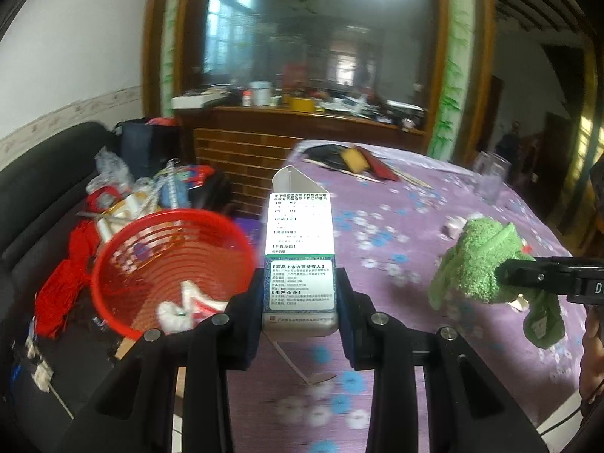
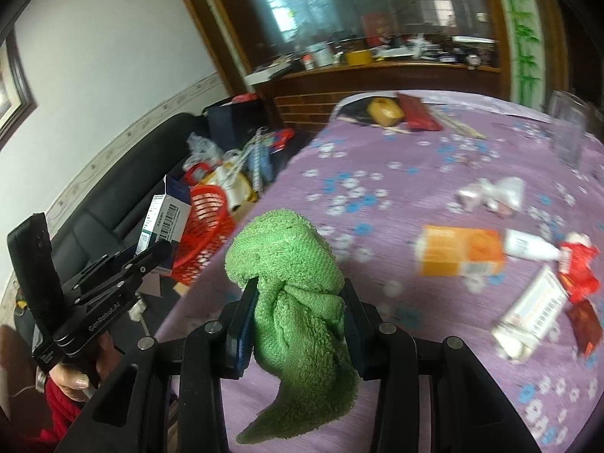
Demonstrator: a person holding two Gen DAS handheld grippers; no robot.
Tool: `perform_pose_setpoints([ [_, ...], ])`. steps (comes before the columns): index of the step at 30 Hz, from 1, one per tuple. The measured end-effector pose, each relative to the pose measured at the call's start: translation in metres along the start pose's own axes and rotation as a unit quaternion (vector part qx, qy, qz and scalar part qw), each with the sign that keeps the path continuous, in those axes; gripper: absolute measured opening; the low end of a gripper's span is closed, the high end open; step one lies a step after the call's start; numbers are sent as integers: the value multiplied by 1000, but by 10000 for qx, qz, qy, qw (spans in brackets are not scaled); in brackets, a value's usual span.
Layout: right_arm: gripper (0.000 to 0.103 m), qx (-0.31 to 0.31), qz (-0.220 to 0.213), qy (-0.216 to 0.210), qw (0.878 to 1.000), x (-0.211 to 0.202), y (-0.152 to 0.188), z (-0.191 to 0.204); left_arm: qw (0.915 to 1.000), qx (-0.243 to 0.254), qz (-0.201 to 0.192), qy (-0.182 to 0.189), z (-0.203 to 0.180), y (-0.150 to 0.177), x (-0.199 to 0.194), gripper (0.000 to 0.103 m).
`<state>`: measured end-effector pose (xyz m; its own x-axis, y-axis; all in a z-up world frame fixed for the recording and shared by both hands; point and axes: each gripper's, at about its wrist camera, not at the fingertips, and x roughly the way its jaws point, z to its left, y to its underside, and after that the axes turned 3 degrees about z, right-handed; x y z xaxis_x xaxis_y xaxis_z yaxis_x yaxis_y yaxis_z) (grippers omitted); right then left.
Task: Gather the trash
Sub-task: 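Carry the medicine box and green towel over the red basket and release both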
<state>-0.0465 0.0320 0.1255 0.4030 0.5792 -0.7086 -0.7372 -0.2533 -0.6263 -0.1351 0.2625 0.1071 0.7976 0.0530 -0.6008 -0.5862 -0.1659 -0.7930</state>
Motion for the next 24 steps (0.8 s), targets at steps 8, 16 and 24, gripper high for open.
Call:
perform_pose_setpoints([
  [8,44,-378,238,-380,9983,53,-45,61,9965,-687,134,-452,80,-1,10,33],
  [16,45,-527,429,-722,9951,121,-94,121,9932,-950,257,-628,128,-8,30,33],
  [24,54,-396,438,-847,9947,182,-136,149,9898,-1242,173,-675,152,-22,41,67],
])
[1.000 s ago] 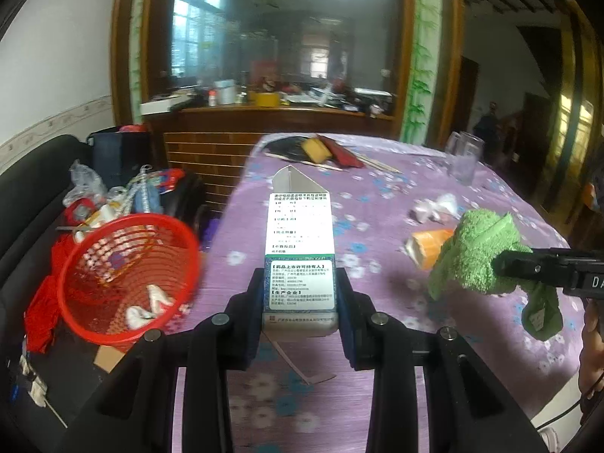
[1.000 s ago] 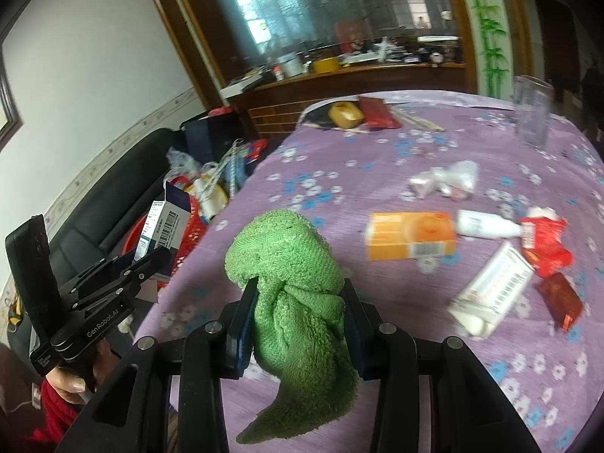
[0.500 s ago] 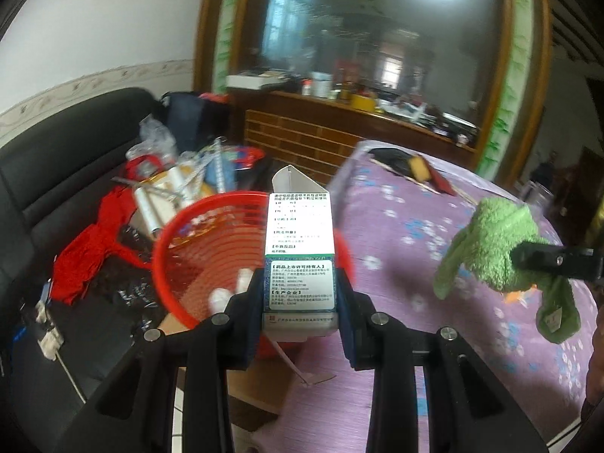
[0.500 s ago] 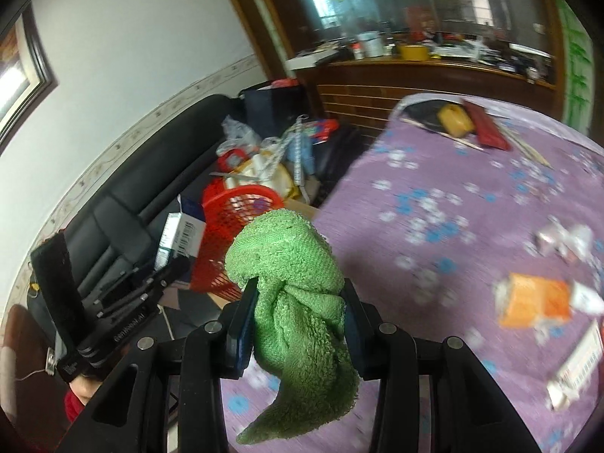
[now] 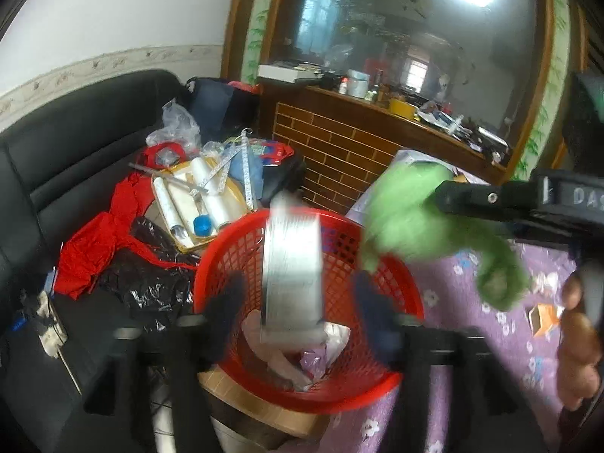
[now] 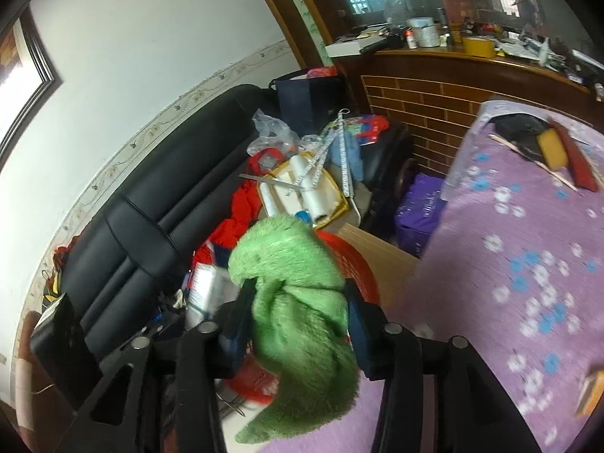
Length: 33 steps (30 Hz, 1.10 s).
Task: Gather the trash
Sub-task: 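Carry the medicine box and green towel over the red basket and release both, then move both open tools back over the remaining trash on the table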
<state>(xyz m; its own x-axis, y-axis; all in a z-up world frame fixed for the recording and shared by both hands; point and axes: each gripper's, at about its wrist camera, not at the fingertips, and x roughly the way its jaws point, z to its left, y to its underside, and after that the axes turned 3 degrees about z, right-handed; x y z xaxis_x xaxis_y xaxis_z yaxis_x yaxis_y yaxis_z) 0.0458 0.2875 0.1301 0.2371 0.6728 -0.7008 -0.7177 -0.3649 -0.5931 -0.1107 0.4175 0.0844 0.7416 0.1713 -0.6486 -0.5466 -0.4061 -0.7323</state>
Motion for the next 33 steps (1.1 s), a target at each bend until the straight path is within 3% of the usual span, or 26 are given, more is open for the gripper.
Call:
perform_pose_setpoints([
  [6,54,43,-197,-35,9998,-29,13,-17,9997,125,-141,152,-13,9,-16,67],
  [16,54,348,-431,167,9983,-132,120,-85,9921,900,40,876,-108,49,-34,67],
  [22,54,653,-617,800,9927,-203,189,-157,9807,1475,366,1233,-178,74,-32,67],
  [27,54,797,-590,1432,9847,-250,225,-229,9637,2044,677,1577,-238,88,-30,67],
  [30,54,599,-413,1793,9811,-259,237,-261,9549,2369,771,1617,-265,96,-28,67],
  [33,54,381,-238,1715,9842,-256,241,-278,9440,2681,891,1706,-293,105,-25,67],
])
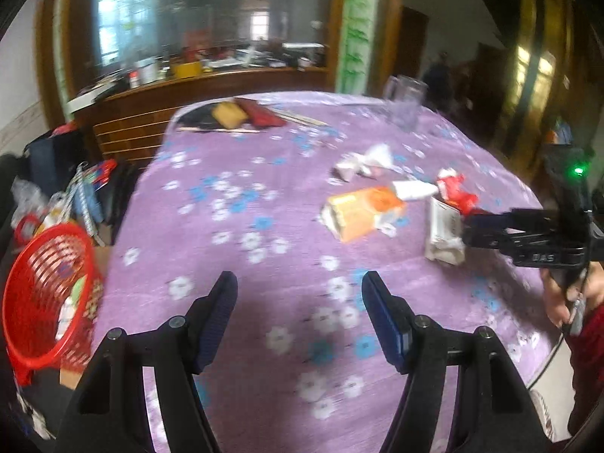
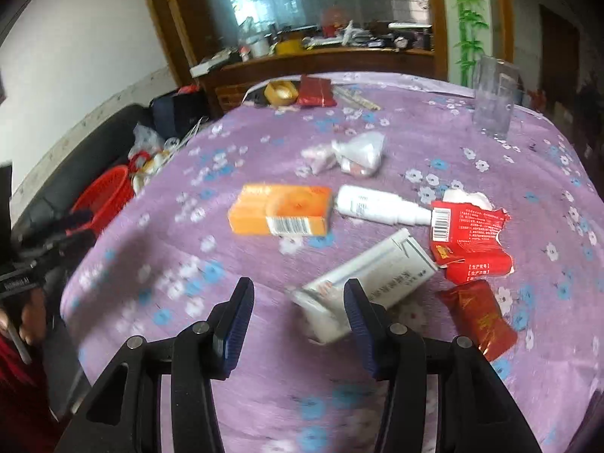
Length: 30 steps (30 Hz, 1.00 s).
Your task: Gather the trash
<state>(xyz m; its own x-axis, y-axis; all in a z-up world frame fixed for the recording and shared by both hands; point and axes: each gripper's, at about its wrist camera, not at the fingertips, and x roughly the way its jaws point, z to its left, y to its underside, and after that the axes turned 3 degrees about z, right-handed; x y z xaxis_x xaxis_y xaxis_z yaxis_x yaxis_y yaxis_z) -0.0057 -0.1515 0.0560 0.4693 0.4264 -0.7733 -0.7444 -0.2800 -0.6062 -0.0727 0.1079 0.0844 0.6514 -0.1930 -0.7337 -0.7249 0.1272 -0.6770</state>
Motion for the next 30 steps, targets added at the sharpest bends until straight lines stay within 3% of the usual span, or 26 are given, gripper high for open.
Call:
perform_pose_setpoints([
  [4,54,-476,180,-59,9987,16,0,4,9995,277,117,53,-22,-7,11,67],
  [9,51,-862,317,239,9955,28,3,11,9985,459,255,138,-34,-19,24,67],
  [10,42,-886,326,264,9952,30,4,10,9983,475,285,163,-34,-22,26,67],
  [14,31,-1156,322,547,9913,35,8,13,9976,505,401,233,-37,-34,41,67],
  [16,13,-1176,279,565,9911,33,9,16,9974,528,425,235,-40,-39,49,67],
  [17,11,-1151,252,624,9911,31,10,17,9974,544,426,228,-42,-42,52,67],
  [19,6,-965,134,640,9932,23,9,15,9972,574,405,245,-46,-50,62,68],
  [24,5,0,-400,201,9990,-15,7,-3,9976,458,414,310,-54,-73,92,73],
  [30,5,830,-932,-341,9916,-55,9,-18,9962,224,746,377,-48,-95,148,75],
])
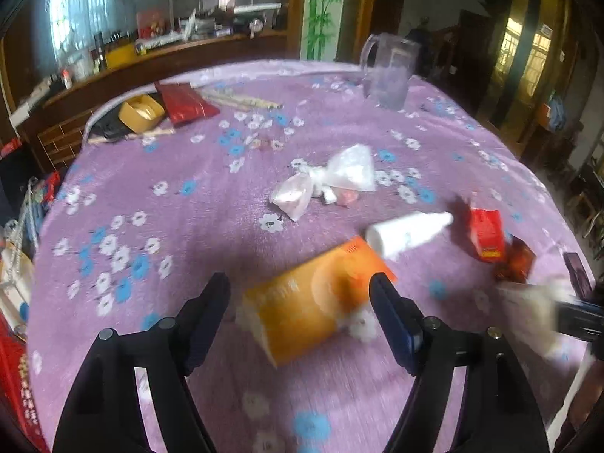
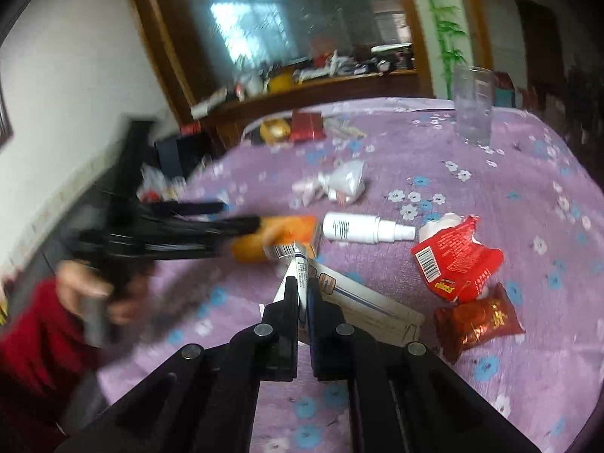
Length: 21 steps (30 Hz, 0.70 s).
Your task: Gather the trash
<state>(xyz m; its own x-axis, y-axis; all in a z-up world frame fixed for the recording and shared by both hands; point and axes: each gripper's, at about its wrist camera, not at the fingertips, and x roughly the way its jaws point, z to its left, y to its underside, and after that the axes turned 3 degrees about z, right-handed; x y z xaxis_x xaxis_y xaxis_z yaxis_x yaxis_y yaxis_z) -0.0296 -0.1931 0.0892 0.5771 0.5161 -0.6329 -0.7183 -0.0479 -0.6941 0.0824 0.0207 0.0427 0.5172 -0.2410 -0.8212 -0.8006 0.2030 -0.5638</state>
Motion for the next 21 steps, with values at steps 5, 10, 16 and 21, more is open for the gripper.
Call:
perform_pose_setpoints([
  [5,5,325,-237,-119,9991,-22,-1,-9,9977,-5,474,479,6,2,23,75],
  [10,5,452,-315,-218,9982,-27,-1,-14,9943,437,612,751,-17,21,10,75],
  [16,5,612,-377,-307,9969,-29,4,-16,9961,683,448,345,-46,30,7,75],
  [21,5,621,-415,-250,9969,-33,9,-12,9975,533,445,148,-48,27,17,60],
])
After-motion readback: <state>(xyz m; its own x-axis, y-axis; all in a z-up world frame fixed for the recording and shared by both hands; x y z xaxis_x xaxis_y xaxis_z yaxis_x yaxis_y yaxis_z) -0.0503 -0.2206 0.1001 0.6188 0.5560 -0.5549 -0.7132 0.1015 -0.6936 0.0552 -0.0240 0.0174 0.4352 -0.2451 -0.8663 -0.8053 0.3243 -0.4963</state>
